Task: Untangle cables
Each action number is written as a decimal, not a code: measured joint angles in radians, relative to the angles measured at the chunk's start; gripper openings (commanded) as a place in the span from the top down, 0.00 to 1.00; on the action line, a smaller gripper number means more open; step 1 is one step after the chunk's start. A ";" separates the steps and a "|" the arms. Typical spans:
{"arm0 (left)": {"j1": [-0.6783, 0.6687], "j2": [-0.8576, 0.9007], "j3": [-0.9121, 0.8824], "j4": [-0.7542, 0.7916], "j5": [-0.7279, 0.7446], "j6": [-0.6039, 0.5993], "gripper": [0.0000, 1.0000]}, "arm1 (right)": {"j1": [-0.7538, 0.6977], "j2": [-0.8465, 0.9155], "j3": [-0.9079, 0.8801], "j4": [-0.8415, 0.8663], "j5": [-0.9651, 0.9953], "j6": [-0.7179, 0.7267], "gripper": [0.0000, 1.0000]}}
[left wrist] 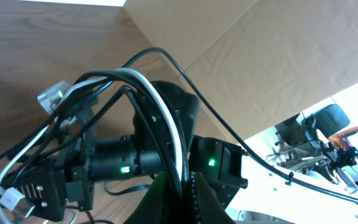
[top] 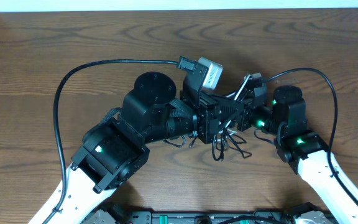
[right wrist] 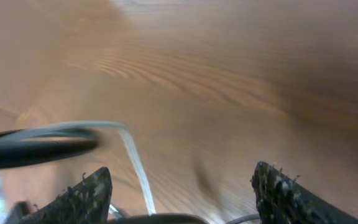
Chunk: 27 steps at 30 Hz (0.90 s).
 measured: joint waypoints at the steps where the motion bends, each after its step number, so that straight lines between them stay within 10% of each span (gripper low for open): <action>1: 0.000 0.000 0.000 0.007 0.000 0.000 0.92 | 0.000 0.000 0.000 -0.032 0.034 0.001 0.31; 11: 0.005 -0.079 0.000 0.074 -0.001 0.002 0.92 | -0.003 0.127 0.000 -0.101 0.326 0.003 0.61; 27: 0.169 -0.319 -0.002 -0.063 -0.262 0.080 0.93 | -0.238 0.163 0.000 -0.242 0.528 0.002 0.53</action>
